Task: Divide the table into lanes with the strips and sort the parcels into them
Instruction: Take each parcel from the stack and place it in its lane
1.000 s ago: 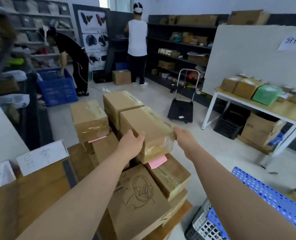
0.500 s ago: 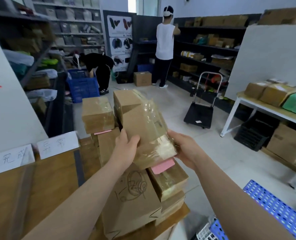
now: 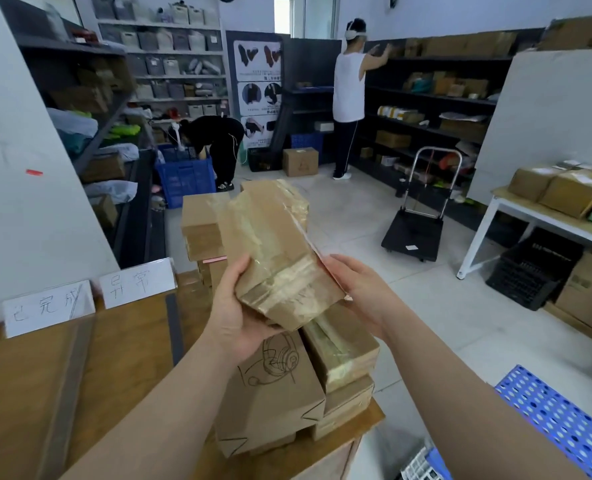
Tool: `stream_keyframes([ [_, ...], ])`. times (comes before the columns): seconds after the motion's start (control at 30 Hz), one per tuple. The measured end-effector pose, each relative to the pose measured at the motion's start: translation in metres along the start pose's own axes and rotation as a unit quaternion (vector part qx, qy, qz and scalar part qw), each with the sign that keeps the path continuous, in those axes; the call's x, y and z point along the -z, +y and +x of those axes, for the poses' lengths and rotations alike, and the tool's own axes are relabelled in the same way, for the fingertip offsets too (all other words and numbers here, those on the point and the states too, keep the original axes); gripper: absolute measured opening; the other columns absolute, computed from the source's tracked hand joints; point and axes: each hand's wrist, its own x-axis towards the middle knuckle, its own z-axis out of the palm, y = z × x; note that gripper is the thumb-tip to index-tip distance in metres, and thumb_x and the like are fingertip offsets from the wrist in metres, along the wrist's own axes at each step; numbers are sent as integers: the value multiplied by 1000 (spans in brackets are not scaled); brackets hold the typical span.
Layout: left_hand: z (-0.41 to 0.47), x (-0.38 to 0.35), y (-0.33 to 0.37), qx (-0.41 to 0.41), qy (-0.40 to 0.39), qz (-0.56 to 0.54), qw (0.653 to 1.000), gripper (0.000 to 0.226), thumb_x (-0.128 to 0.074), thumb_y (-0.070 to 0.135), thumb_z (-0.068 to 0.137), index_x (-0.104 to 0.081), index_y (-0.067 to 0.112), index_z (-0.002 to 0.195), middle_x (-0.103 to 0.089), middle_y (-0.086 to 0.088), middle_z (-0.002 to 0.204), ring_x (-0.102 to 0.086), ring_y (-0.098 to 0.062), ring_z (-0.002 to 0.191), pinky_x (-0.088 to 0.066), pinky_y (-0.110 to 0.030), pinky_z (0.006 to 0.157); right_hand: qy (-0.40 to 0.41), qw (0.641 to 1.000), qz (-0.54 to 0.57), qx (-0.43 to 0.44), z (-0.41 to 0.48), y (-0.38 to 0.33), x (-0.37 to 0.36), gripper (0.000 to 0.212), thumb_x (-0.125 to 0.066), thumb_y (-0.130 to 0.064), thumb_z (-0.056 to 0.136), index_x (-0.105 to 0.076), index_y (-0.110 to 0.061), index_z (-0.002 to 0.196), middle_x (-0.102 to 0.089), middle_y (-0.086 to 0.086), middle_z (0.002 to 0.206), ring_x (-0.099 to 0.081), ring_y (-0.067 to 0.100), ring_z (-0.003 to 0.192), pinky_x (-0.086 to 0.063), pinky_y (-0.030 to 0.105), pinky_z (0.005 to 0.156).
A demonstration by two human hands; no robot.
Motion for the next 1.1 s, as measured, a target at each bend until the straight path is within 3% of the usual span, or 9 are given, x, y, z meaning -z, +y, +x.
stream_keyframes([
  [0.07, -1, 5, 0, 3, 0, -28, 1000, 54, -55, 53, 88, -63, 18, 128, -68, -14, 123, -61, -35, 117, -42, -63, 99, -23, 999, 9, -37, -3, 2, -1, 48, -64, -52, 85, -64, -17, 118, -73, 3, 108, -69, 21, 103, -52, 41, 94],
  [0.13, -2, 11, -1, -16, 18, -9, 1000, 48, -50, 48, 95, -60, 18, 131, -69, -14, 122, -63, -34, 116, -46, -62, 98, -40, 998, 41, -37, -7, 1, -2, 43, -62, -43, 90, -63, -11, 119, -73, 8, 108, -69, 26, 102, -53, 44, 93],
  [0.3, -6, 24, -4, -109, 114, 184, 970, 38, -47, 36, 103, -44, 40, 141, -65, 5, 127, -67, -17, 109, -54, -50, 93, -21, 999, 39, 12, -13, 0, -2, 36, -65, -23, 92, -58, -17, 127, -73, 1, 104, -72, 13, 83, -58, 30, 74],
  [0.43, -5, 31, -8, -109, 126, 278, 946, 45, -49, 65, 90, -52, 51, 133, -65, 13, 127, -63, -13, 116, -48, -47, 102, -16, 999, 37, 28, -15, 3, -6, 44, -68, -16, 89, -55, -15, 131, -73, 3, 107, -72, 12, 82, -57, 24, 66],
  [0.5, -9, 30, -10, -104, 90, 278, 951, 54, -48, 72, 86, -56, 45, 132, -69, 12, 121, -66, -12, 111, -49, -40, 98, -13, 998, 43, 32, -16, 5, -9, 45, -68, -12, 89, -55, -14, 131, -72, 5, 107, -72, 9, 77, -55, 19, 61],
  [0.63, -18, 29, -7, -123, 65, 285, 948, 61, -56, 60, 82, -54, 33, 137, -74, 9, 111, -72, -7, 93, -51, -26, 79, -21, 998, 30, 47, -15, 5, -17, 43, -69, -11, 87, -55, -15, 128, -72, 3, 107, -72, 8, 79, -53, 16, 59],
  [0.83, -29, 49, 6, -134, 134, 269, 944, 38, -57, 49, 93, -57, 32, 127, -75, 14, 98, -71, 2, 77, -51, -13, 56, -39, 997, 13, 62, -6, 4, -46, 48, -73, -18, 84, -56, -19, 129, -72, 0, 109, -72, 14, 91, -55, 25, 72],
  [1.03, -60, 81, 32, -160, 188, 253, 936, 32, -52, 40, 98, -60, 23, 124, -76, 5, 98, -72, 0, 72, -49, -11, 49, -62, 995, -19, 80, -8, -3, -101, 45, -75, -23, 83, -56, -25, 124, -71, -7, 107, -70, 11, 94, -58, 32, 79],
  [1.1, -72, 97, 43, -161, 197, 251, 934, 34, -50, 41, 98, -62, 22, 123, -77, 6, 95, -72, -1, 73, -50, -12, 50, -75, 993, -32, 87, -13, -7, -126, 45, -74, -25, 84, -55, -28, 125, -69, -9, 109, -69, 8, 95, -58, 28, 76],
])
